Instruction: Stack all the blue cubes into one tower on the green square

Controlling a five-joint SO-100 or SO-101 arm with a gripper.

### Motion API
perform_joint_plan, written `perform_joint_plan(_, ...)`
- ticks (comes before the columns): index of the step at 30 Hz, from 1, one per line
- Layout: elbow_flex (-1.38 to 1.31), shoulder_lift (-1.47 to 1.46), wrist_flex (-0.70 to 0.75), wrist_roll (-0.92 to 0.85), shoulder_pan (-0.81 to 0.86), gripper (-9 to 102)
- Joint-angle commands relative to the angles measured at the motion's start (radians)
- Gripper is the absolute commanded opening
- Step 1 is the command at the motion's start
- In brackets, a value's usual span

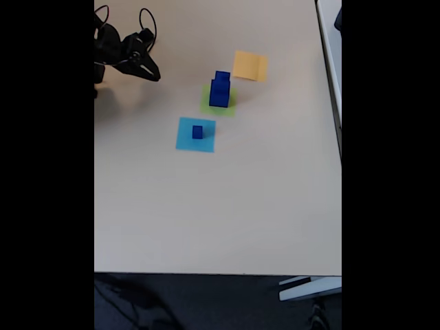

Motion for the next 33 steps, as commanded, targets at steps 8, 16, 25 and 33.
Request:
perform_joint_plan(8, 0.006, 0.026, 0.002, -0.002, -0.005, 0)
perform_joint_plan(16, 0.006, 0.026, 0.002, 0.000, -0.005, 0)
perform_joint_plan(25, 0.006, 0.026, 0.002, -0.002, -0.005, 0)
perform_joint_plan(33, 0.006, 0.026, 0.002, 0.012, 0.005, 0)
